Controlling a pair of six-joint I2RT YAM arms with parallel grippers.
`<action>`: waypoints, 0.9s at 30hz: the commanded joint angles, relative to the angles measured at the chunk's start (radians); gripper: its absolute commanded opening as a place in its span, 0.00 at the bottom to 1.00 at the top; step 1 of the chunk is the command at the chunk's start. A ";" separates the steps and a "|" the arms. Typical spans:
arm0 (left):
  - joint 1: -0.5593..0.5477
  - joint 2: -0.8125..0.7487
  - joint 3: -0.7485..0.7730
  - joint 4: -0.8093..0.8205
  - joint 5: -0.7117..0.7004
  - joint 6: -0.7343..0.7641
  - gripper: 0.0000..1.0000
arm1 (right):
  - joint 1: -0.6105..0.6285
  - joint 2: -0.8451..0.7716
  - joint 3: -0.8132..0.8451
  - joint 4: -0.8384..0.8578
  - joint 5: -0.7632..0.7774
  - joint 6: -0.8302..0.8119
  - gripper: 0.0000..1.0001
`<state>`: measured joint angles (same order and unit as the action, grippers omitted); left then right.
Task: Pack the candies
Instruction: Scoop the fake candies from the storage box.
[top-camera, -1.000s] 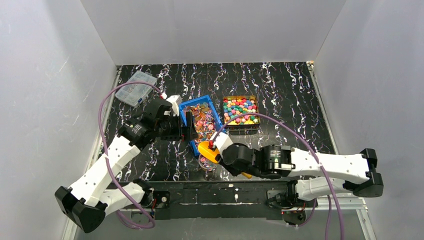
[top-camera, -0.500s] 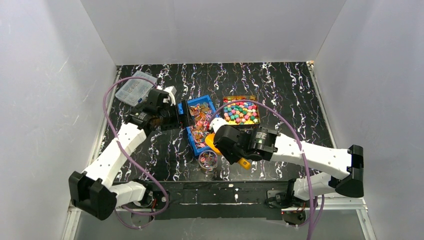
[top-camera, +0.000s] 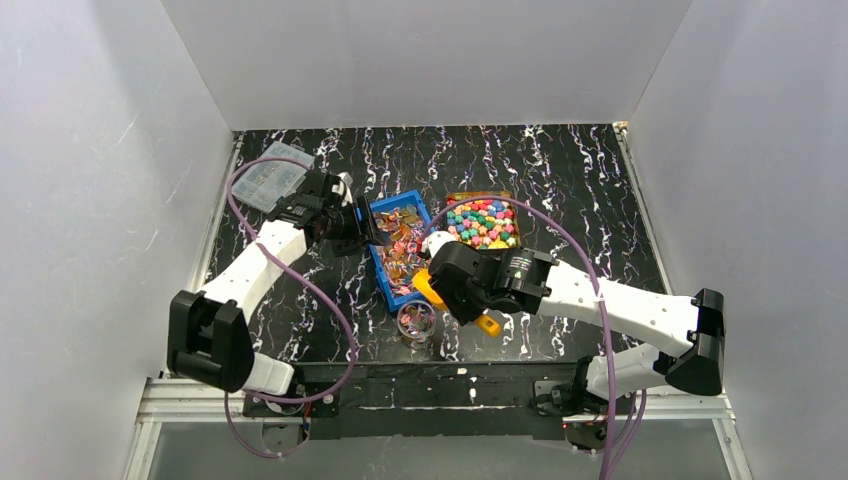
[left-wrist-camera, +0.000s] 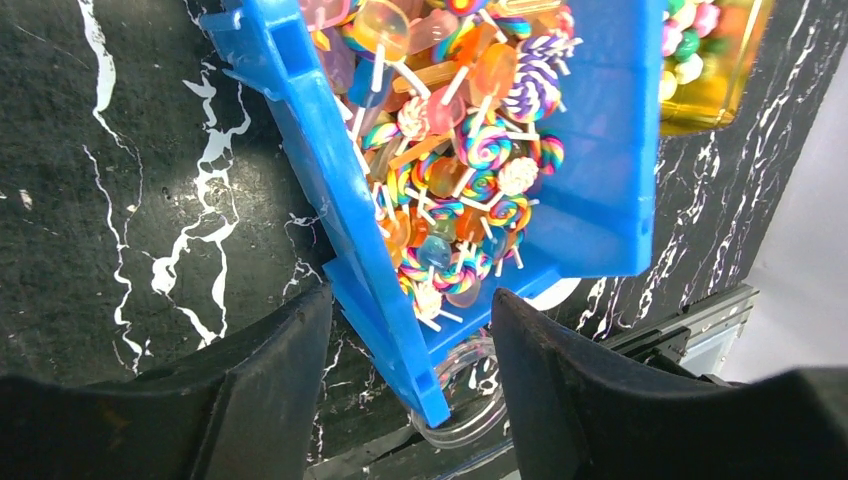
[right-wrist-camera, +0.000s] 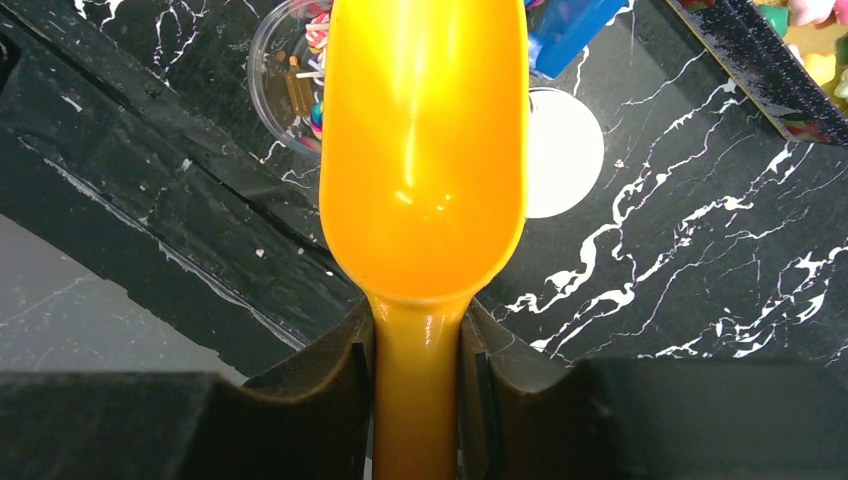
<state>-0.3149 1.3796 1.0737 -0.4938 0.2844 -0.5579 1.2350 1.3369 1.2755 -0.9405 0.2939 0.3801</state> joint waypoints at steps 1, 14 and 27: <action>0.009 0.053 0.024 0.005 0.036 -0.027 0.54 | -0.009 -0.022 0.000 0.037 -0.020 0.020 0.01; 0.014 0.114 0.021 0.011 0.035 -0.067 0.23 | -0.029 -0.026 -0.025 0.039 -0.017 0.034 0.01; 0.015 0.022 -0.139 0.140 0.083 -0.255 0.00 | -0.058 0.074 0.087 -0.089 -0.084 0.043 0.01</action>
<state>-0.2935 1.4620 1.0107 -0.4000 0.3058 -0.7216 1.1790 1.3884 1.2903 -0.9913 0.2485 0.3988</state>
